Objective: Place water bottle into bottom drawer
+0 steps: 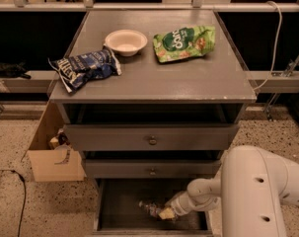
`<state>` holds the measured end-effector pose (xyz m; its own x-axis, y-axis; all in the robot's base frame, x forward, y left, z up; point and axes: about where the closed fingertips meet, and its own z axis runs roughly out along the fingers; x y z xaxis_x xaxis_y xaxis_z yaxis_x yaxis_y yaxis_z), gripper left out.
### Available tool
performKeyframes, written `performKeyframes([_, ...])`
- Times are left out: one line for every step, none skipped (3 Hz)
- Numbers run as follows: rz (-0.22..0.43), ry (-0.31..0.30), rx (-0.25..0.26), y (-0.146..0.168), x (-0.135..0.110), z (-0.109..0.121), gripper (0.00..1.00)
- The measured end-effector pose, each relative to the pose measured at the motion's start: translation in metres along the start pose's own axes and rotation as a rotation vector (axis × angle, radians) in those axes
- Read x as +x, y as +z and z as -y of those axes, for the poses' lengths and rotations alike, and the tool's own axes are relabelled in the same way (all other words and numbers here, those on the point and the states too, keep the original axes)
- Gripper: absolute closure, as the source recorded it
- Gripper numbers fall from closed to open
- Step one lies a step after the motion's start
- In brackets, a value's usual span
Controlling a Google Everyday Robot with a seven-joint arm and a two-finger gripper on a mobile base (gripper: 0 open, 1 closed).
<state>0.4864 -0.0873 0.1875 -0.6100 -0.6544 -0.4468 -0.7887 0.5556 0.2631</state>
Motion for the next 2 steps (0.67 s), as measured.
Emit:
performKeyframes([0.000,0.000,0.000,0.0000,0.0000,0.0000,1.00])
performKeyframes([0.000,0.000,0.000,0.0000,0.0000,0.0000,0.74])
